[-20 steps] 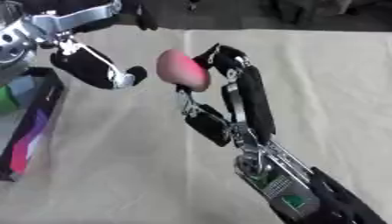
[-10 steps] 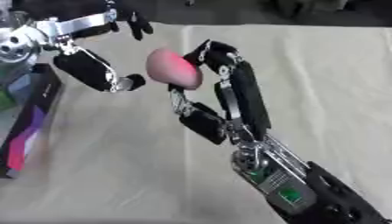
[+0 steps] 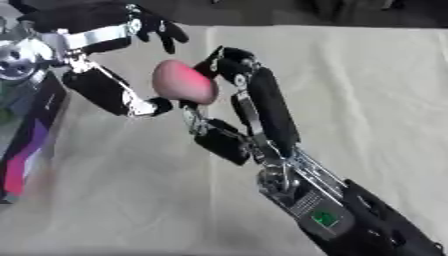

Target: Pick up the objects with one hand, pass them to the other hand, and then place them into the box on the other side of the table.

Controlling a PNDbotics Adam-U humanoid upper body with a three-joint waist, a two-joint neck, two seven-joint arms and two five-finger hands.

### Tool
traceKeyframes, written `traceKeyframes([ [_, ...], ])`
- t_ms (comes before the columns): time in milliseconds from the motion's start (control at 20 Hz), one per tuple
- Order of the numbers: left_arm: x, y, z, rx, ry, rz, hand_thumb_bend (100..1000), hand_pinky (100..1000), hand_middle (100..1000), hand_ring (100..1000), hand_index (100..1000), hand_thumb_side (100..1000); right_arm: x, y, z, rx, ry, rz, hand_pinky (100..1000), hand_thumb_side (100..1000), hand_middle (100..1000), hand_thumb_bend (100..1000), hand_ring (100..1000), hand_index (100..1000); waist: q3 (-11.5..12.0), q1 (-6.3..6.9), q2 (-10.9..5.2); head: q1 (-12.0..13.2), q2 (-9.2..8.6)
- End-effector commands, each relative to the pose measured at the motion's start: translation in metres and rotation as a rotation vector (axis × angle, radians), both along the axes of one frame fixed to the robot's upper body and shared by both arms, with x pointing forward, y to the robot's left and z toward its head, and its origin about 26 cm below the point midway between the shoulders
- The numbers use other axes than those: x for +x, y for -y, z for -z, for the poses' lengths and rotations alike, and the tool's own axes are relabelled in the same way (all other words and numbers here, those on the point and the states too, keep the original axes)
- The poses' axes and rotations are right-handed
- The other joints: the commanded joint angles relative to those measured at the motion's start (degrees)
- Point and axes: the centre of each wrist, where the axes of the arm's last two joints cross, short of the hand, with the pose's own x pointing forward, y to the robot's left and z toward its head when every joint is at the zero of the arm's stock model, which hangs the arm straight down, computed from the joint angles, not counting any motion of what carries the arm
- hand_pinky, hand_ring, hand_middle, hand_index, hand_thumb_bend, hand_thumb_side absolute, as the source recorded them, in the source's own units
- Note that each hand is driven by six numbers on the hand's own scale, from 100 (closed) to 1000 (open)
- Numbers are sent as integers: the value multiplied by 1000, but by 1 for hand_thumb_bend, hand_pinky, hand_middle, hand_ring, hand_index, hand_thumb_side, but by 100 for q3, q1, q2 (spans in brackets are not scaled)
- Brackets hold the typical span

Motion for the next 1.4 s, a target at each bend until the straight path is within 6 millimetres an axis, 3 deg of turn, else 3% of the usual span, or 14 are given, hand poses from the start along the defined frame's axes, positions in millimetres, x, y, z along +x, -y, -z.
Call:
traceKeyframes([
  [50, 0, -1, -9, -52, 13, 20, 415, 852, 695, 1000, 853, 287, -1, 2, -10, -7, 29, 9, 649, 100, 476, 100, 545, 511, -4, 18, -71, -30, -8],
  [400, 0, 5, -3, -33, 47, 52, 413, 825, 718, 1000, 876, 250, -1, 2, -12, -11, 68, 15, 632, 100, 472, 100, 540, 508, -20, 30, -72, 7, -44],
  [500, 0, 8, -1, -28, 58, 50, 410, 825, 726, 1000, 879, 247, -1, 1, -12, -16, 85, 11, 558, 100, 470, 100, 519, 506, -19, 30, -73, 18, -58],
  [800, 2, 13, 4, -14, 72, 54, 392, 817, 724, 1000, 871, 224, -2, -1, -10, -23, 111, 1, 562, 100, 468, 100, 517, 504, -18, 28, -60, 44, -104],
  [950, 3, 14, 5, -18, 85, 43, 329, 810, 710, 991, 859, 200, -3, 0, -8, -23, 124, 0, 563, 100, 467, 100, 513, 503, -16, 26, -47, 55, -133],
  [1150, 2, 17, 6, -46, 108, 45, 142, 789, 655, 961, 810, 191, -3, 0, -6, -22, 126, -1, 563, 100, 465, 100, 511, 501, -8, 20, -33, 56, -148],
  [1400, 2, 19, 11, -39, 135, 43, 100, 766, 626, 925, 779, 138, -4, -1, -5, -23, 128, -4, 558, 100, 462, 100, 513, 498, -1, 12, -23, 65, -163],
])
